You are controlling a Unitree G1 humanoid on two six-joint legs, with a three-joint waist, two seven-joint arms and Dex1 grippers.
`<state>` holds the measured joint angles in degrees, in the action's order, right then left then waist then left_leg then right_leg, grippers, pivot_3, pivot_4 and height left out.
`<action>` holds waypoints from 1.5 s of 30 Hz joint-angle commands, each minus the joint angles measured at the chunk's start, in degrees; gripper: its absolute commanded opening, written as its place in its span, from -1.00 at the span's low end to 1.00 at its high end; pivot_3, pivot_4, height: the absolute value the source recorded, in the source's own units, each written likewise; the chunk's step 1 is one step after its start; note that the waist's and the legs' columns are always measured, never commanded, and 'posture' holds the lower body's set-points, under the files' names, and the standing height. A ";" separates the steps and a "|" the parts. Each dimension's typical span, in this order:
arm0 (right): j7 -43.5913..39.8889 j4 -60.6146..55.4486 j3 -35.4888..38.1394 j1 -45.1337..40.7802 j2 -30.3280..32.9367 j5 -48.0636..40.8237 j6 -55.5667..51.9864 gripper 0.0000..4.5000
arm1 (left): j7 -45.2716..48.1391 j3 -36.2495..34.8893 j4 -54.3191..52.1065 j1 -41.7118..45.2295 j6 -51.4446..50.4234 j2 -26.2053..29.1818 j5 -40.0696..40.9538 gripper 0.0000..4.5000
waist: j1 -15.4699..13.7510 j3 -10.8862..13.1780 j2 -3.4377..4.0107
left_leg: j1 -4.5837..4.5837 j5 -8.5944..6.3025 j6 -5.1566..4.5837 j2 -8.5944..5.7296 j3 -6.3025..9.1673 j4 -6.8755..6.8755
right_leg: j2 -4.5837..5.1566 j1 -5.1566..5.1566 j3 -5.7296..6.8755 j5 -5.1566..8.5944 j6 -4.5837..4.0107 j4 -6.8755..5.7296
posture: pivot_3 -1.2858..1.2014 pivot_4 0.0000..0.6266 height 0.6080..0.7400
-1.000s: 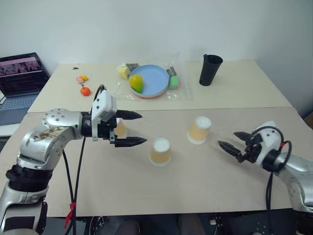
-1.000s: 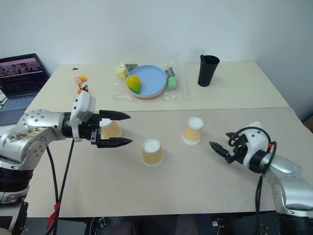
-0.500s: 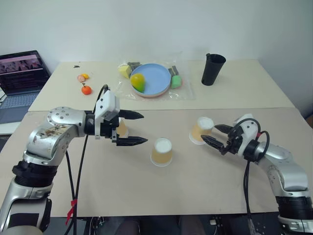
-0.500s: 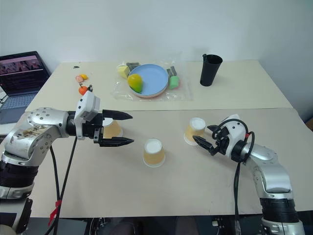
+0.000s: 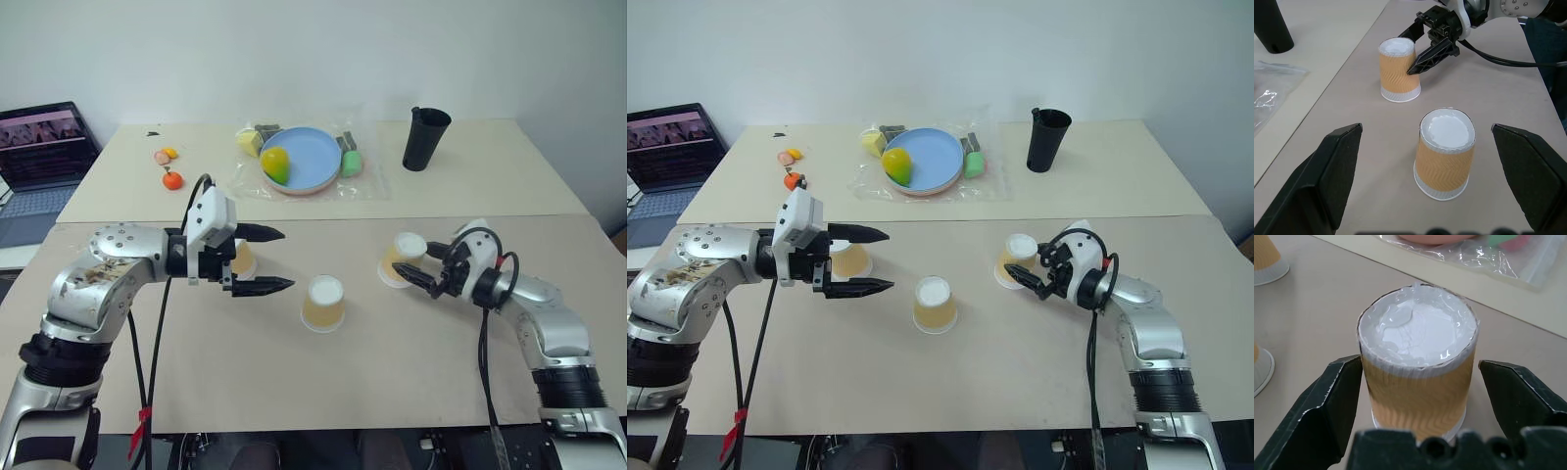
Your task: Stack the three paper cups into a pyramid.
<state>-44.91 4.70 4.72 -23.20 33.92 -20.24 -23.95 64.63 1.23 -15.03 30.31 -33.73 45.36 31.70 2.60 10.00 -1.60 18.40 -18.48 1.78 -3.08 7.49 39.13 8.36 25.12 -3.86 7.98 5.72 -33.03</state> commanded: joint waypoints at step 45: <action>-18.22 -18.54 -9.63 6.74 8.51 -5.88 -4.21 0.12 | 3.05 -7.52 -6.20 -10.08 -3.33 8.01 5.60 1.00 | -0.16 0.03 -0.05 | -0.06 -0.09 -0.16 0.03 -0.07 0.08 | 0.00 0.00 0.00 0.05 0.06 -0.01 | 0.03 -0.52 0.64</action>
<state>-62.62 -13.93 -4.17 -15.61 42.75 -26.87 -29.80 67.83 -4.23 -19.54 19.96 -37.67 52.80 36.16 2.44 10.03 -1.65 18.34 -18.57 1.62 -3.05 7.42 39.20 8.36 25.12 -3.86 8.04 5.80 -33.04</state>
